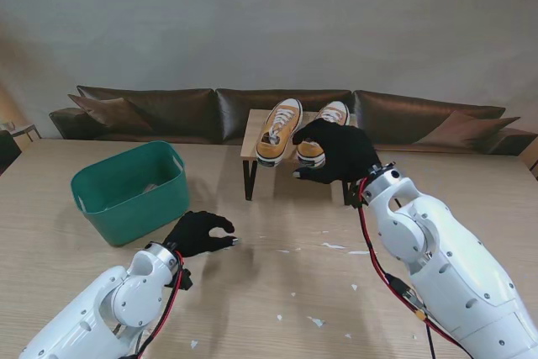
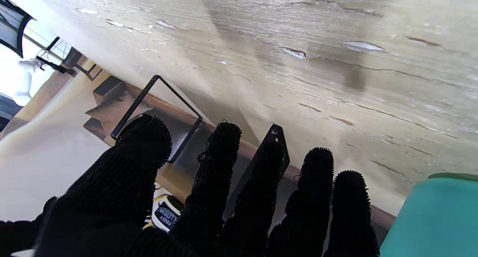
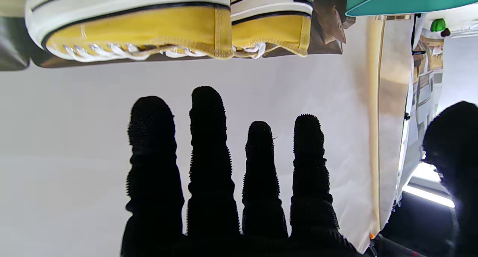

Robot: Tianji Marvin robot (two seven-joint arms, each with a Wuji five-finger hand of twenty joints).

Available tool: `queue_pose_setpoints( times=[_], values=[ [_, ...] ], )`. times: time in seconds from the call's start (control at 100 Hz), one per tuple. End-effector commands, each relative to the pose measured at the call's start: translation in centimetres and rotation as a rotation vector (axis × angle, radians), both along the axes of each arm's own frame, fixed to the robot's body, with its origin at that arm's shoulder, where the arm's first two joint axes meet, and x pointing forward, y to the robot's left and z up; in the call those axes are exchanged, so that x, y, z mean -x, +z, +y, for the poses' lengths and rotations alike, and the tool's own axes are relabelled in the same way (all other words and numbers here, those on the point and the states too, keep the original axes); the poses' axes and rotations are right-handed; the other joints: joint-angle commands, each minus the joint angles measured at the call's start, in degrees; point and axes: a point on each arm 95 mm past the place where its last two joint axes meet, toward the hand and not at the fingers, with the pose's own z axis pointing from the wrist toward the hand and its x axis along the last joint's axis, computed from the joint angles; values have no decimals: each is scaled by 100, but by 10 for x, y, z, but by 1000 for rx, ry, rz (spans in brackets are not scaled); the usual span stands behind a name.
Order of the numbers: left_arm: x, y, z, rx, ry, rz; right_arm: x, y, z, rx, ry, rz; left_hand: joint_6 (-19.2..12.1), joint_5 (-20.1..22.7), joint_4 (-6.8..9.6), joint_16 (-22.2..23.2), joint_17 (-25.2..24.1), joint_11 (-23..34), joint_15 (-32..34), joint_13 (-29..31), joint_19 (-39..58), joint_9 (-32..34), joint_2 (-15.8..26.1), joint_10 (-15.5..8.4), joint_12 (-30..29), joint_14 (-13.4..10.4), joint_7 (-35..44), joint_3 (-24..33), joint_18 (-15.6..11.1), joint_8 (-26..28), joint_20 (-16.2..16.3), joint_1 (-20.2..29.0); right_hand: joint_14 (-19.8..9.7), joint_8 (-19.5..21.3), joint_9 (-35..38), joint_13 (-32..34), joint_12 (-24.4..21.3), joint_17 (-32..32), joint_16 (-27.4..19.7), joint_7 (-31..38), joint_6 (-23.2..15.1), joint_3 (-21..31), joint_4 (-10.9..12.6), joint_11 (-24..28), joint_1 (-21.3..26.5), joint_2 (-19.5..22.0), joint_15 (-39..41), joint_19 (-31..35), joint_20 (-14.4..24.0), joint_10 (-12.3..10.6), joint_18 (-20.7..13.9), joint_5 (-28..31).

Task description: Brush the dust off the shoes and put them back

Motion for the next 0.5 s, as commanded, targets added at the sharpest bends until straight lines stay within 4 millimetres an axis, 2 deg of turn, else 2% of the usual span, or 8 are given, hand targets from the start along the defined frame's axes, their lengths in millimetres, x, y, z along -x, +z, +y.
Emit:
queue_pose_setpoints(
  times=[0.0, 0.12, 0.26, 0.49],
  values=[
    [2, 4, -4, 9, -14, -3, 9, -12, 3, -5, 7, 39, -69, -133, 186, -49, -119, -63, -149, -234, -150, -162, 180, 4, -32, 69, -91, -90, 67, -48, 86, 76, 94, -76, 53, -209, -134, -1867, -105, -157, -103, -209, 163, -162, 122, 297, -174, -206, -157, 102, 236, 94],
    [4, 8, -4, 25, -16, -23, 23, -20, 0, -38, 0, 65, -85, -208, 185, -72, -127, -92, -187, -255, -177, -222, 170, 1, -62, 64, -135, -95, 63, -70, 83, 68, 134, -62, 50, -277, -182, -1918, -171, -282, -94, -618, 245, -258, 257, 508, -356, -282, -176, 132, 247, 140],
    [6, 12, -6, 55, -19, -41, 38, -33, -3, -79, -9, 98, -90, -306, 184, -103, -131, -129, -238, -285, -218, -287, 152, -11, -109, 61, -204, -104, 63, -109, 71, 63, 174, -35, 58, -316, -229, -1974, -227, -453, -115, -1459, 437, -359, 408, 798, -519, -367, -177, 138, 271, 176],
    [9, 18, -8, 89, -26, -62, 59, -60, -8, -165, -28, 159, -108, -449, 184, -170, -148, -180, -335, -346, -335, -411, 127, -27, -193, 27, -308, -125, 66, -181, 33, 48, 196, -61, -29, -424, -302, -2093, -313, -590, -94, -1498, 557, -527, 446, 576, -706, -509, -215, 159, 305, 123]
  ],
)
